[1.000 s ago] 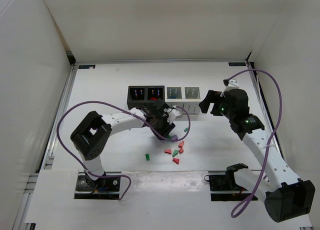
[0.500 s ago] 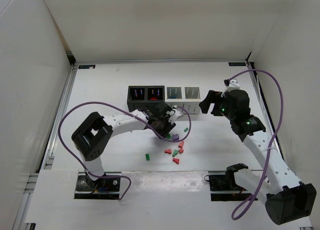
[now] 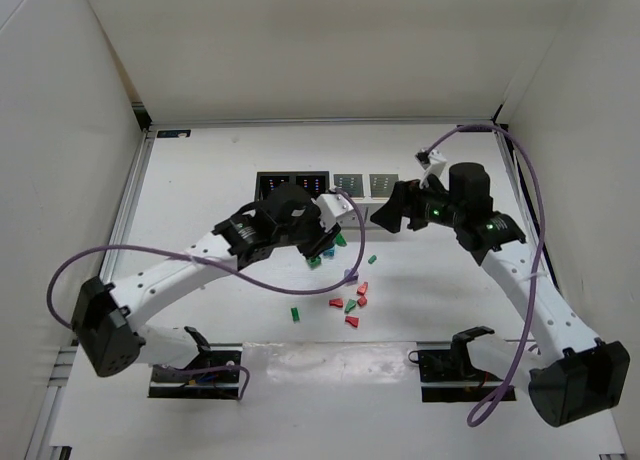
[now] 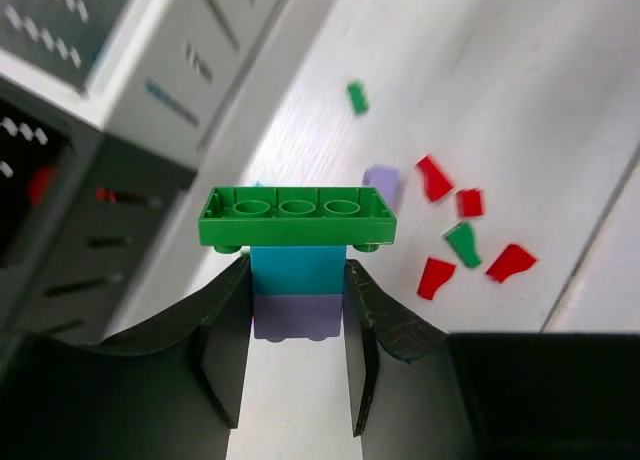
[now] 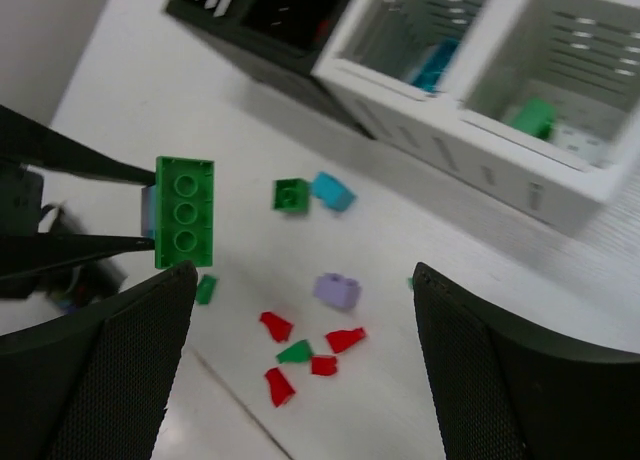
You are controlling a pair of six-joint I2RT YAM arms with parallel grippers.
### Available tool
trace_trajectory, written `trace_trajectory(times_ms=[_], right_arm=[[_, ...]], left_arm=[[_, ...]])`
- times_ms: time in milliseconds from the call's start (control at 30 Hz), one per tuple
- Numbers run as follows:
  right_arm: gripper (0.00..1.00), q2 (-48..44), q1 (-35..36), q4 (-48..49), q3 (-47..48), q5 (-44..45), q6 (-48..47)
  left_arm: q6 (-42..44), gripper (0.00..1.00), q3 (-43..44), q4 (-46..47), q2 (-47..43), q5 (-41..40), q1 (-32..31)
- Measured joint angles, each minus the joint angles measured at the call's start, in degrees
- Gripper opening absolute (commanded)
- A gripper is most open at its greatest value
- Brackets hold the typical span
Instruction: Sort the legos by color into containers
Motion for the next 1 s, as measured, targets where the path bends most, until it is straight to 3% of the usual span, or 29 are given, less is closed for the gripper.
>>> trace_trajectory(times_ms=[167, 467, 667, 767, 867, 1000], right_arm=[[0.9, 5.03, 1.95, 0.07, 3.67, -11.63, 1.27], [0.9, 13.99, 7.08, 0.79, 9.99, -24.98, 4.76], [0.9, 17.84, 8.52, -0.9, 12.0, -25.46, 4.44], [0.84, 18.43, 9.07, -1.22, 12.72, -25.35, 4.24], [0.7, 18.51, 9.57, -1.22, 12.85, -25.4, 4.09], [0.69, 19.41, 10.1, -1.25, 13.11, -25.4, 4.2]], left_arm=[[3.32, 0.3, -0.46, 1.97, -6.19, 4.66, -0.2], [6.69, 0.3, -0.61, 1.97, -6.67, 5.53, -1.16], [7.63, 0.3, -0.61, 1.97, -6.69, 5.16, -2.25], [7.96, 0.3, -0.63, 2.01, -6.91, 5.11, -2.27], [8.13, 0.3, -0.66, 2.08, -7.37, 4.68, -2.32], [8.2, 0.3, -0.66, 2.58, -7.85, 3.89, -2.38]])
